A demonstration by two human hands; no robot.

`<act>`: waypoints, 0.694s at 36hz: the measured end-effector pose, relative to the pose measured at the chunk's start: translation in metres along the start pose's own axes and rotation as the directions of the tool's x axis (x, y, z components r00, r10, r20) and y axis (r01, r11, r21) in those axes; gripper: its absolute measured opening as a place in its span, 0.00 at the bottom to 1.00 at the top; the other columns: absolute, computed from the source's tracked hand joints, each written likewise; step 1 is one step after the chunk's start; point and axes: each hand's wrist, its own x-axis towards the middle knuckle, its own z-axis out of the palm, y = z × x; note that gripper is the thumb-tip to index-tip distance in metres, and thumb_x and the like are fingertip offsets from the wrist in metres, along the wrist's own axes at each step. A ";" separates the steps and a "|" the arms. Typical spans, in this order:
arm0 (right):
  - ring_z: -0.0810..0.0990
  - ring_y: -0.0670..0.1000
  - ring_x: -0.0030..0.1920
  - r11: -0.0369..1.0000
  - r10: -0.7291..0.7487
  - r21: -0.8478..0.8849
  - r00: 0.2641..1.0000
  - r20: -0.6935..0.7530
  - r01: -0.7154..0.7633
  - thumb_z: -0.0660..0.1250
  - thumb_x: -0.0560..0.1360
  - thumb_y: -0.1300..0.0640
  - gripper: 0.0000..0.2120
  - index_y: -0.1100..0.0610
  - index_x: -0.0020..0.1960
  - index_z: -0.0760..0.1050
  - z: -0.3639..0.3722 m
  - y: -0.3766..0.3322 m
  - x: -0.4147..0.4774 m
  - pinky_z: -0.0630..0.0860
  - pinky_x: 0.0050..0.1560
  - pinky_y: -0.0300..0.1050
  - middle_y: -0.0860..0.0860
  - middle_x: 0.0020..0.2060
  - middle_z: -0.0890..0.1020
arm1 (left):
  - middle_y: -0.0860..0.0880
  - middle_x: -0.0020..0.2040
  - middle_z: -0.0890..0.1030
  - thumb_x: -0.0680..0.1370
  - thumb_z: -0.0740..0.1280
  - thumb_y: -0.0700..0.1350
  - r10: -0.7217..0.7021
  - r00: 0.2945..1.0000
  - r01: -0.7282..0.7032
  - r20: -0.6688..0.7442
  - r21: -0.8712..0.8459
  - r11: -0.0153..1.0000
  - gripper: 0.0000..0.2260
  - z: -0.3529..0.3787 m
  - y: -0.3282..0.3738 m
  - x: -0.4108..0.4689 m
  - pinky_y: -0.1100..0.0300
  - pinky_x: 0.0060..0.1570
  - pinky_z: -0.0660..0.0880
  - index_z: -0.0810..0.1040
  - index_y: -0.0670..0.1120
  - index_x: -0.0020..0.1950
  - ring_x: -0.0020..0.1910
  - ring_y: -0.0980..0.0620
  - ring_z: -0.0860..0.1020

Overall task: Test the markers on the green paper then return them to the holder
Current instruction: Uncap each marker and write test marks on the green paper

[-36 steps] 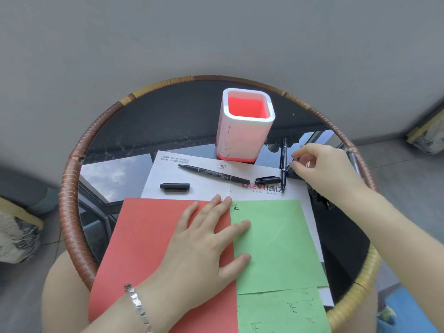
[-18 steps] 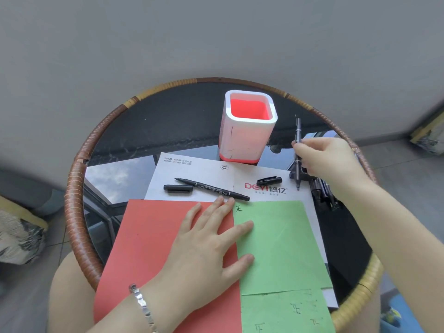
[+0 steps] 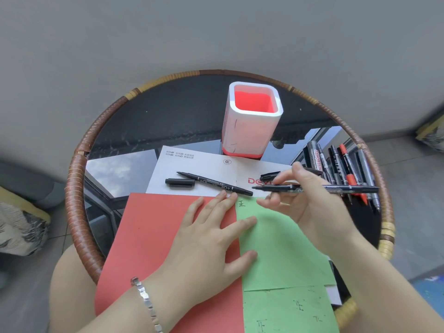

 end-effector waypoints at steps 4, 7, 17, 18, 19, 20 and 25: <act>0.81 0.54 0.31 1.000 -0.020 0.010 1.000 -0.010 0.020 0.66 0.69 0.46 0.14 0.55 0.33 0.78 0.010 0.005 0.011 0.77 0.51 0.59 0.53 0.24 0.78 | 0.47 0.68 0.71 0.70 0.58 0.64 -0.002 1.000 0.002 0.010 0.003 1.000 0.21 0.000 0.000 0.000 0.50 0.65 0.55 0.74 0.61 0.60 0.69 0.49 0.67; 0.81 0.54 0.32 1.000 -0.022 0.021 0.999 -0.049 0.023 0.61 0.67 0.48 0.13 0.58 0.36 0.75 0.015 0.005 0.021 0.78 0.49 0.52 0.52 0.24 0.78 | 0.47 0.67 0.72 0.69 0.58 0.64 -0.006 1.000 0.006 0.015 -0.001 1.000 0.21 0.000 0.000 0.000 0.50 0.65 0.55 0.74 0.61 0.60 0.69 0.50 0.67; 0.81 0.49 0.30 0.990 -0.142 -0.038 0.985 -0.096 0.139 0.61 0.75 0.56 0.09 0.57 0.38 0.73 0.012 0.007 0.025 0.79 0.43 0.42 0.50 0.23 0.80 | 0.47 0.68 0.71 0.69 0.58 0.63 -0.007 1.000 0.007 0.015 -0.003 1.000 0.21 -0.001 0.000 -0.001 0.50 0.65 0.54 0.74 0.61 0.60 0.69 0.49 0.67; 0.81 0.49 0.30 0.987 -0.146 -0.086 0.981 -0.130 0.136 0.61 0.76 0.57 0.10 0.57 0.37 0.73 0.011 0.007 0.022 0.79 0.40 0.42 0.50 0.23 0.80 | 0.47 0.68 0.72 0.69 0.58 0.63 -0.007 1.000 0.007 0.013 -0.005 1.000 0.21 -0.001 0.000 0.000 0.50 0.65 0.54 0.74 0.61 0.60 0.69 0.49 0.67; 0.80 0.49 0.29 0.981 -0.154 -0.143 0.975 -0.162 0.131 0.61 0.77 0.58 0.10 0.57 0.37 0.73 0.010 0.007 0.018 0.79 0.36 0.41 0.50 0.23 0.80 | 0.47 0.68 0.72 0.69 0.58 0.63 -0.007 1.000 0.007 0.011 -0.004 1.000 0.21 -0.001 0.000 0.000 0.50 0.65 0.54 0.74 0.61 0.60 0.69 0.49 0.67; 0.80 0.48 0.28 0.972 -0.163 -0.201 0.968 -0.191 0.124 0.62 0.76 0.58 0.10 0.57 0.36 0.73 0.009 0.008 0.015 0.78 0.32 0.40 0.50 0.24 0.80 | 0.47 0.68 0.72 0.69 0.58 0.63 -0.006 1.000 0.006 0.009 -0.002 1.000 0.21 -0.001 0.000 0.000 0.51 0.65 0.54 0.74 0.61 0.60 0.69 0.49 0.67; 0.74 0.46 0.20 0.917 -0.204 -0.392 0.928 -0.311 0.070 0.70 0.71 0.55 0.15 0.58 0.30 0.69 0.008 0.015 0.005 0.71 0.24 0.34 0.50 0.19 0.77 | 0.47 0.68 0.72 0.69 0.58 0.63 -0.006 1.000 0.006 0.006 0.002 1.000 0.21 -0.001 0.001 0.001 0.50 0.65 0.54 0.74 0.61 0.60 0.69 0.49 0.67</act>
